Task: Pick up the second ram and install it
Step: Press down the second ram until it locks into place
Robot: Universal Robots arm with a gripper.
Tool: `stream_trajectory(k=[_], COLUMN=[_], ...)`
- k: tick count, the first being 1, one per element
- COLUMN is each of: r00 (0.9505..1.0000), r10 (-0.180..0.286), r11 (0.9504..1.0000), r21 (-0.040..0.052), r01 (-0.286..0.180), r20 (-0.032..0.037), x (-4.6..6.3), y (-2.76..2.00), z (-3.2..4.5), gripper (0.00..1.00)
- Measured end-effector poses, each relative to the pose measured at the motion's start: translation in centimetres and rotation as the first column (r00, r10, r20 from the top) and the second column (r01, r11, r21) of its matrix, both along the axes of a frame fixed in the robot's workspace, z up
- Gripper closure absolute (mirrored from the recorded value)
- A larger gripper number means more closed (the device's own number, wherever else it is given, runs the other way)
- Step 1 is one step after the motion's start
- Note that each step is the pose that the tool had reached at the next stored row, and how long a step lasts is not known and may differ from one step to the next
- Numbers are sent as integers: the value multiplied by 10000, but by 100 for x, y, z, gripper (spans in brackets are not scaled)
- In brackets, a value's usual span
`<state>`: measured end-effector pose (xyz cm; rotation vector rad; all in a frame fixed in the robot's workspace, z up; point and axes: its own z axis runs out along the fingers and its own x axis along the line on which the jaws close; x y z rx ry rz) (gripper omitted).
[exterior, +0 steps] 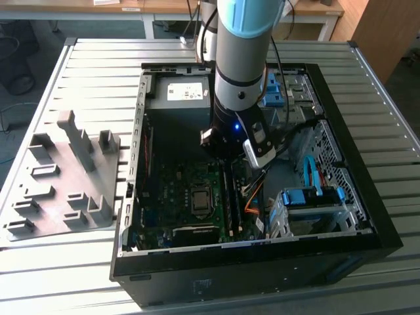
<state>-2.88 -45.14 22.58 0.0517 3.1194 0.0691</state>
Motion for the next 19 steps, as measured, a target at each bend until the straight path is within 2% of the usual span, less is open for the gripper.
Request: stream_trajectory(k=[19], r00=[10000], r10=[-1], r11=[10000], r21=[-25], r01=[1], r20=[-3], x=[-1], y=[11], z=[-90], gripper=[90])
